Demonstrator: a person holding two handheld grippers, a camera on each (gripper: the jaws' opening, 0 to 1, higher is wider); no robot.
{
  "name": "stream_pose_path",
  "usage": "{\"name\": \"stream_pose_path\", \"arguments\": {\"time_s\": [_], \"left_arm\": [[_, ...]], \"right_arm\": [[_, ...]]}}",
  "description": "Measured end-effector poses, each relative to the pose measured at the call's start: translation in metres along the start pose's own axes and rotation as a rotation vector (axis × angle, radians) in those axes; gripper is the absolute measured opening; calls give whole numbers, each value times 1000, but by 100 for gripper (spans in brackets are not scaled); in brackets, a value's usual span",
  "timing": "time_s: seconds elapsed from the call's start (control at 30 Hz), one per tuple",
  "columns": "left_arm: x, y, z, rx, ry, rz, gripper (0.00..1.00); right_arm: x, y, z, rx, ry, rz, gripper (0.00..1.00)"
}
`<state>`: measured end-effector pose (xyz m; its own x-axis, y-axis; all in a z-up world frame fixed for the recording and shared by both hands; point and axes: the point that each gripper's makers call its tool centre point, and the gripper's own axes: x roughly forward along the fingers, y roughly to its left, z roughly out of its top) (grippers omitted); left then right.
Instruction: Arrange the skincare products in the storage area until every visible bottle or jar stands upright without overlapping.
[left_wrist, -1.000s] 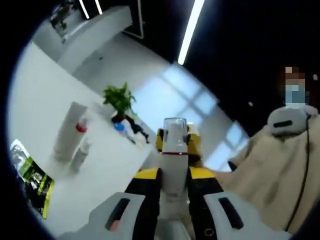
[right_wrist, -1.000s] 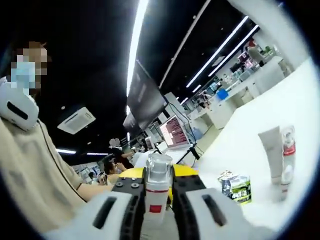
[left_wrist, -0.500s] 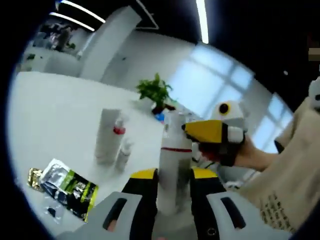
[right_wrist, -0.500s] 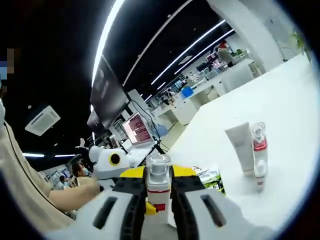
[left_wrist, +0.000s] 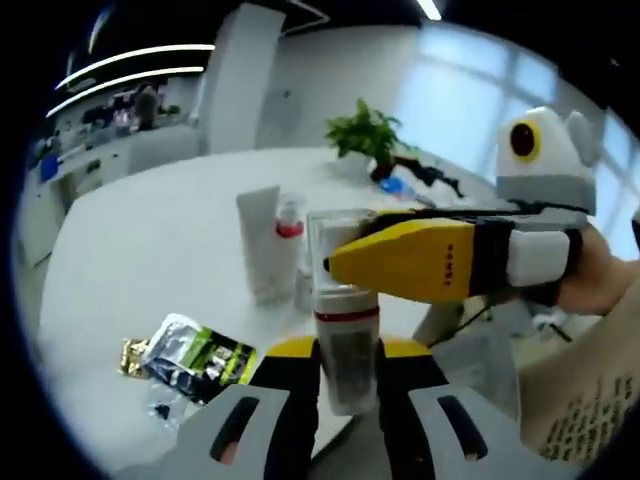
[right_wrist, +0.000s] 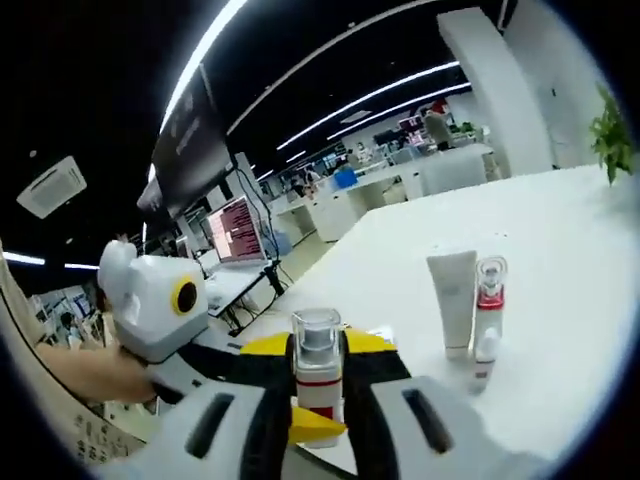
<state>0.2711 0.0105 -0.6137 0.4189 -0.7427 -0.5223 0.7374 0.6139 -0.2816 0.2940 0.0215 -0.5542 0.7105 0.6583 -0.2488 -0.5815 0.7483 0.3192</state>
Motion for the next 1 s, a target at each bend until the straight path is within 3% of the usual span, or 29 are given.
{"name": "stream_pose_path", "arguments": {"time_s": [0.2, 0.3, 0.5, 0.67, 0.7, 0.87, 1.0], "left_arm": [[-2, -4, 0, -33, -24, -49, 17], [-5, -13, 2, -3, -39, -135, 17], [-11, -28, 7, 112, -47, -266, 17], [-14, -33, 10, 202, -49, -339, 17], [-15, -36, 12, 229, -49, -381, 17], [-8, -38, 14, 297, -23, -414, 17], [1, -37, 16, 319, -12, -427, 17]], "right_arm": [[-3, 3, 2, -67, -21, 57, 19], [-7, 7, 5, -127, -25, 119, 20], [-17, 18, 10, -178, -37, 238, 22], [-25, 21, 13, -216, -47, 296, 22], [-27, 21, 14, -213, -53, 313, 22], [-29, 19, 15, -217, -51, 315, 22], [-28, 12, 15, -219, -61, 277, 22]]}}
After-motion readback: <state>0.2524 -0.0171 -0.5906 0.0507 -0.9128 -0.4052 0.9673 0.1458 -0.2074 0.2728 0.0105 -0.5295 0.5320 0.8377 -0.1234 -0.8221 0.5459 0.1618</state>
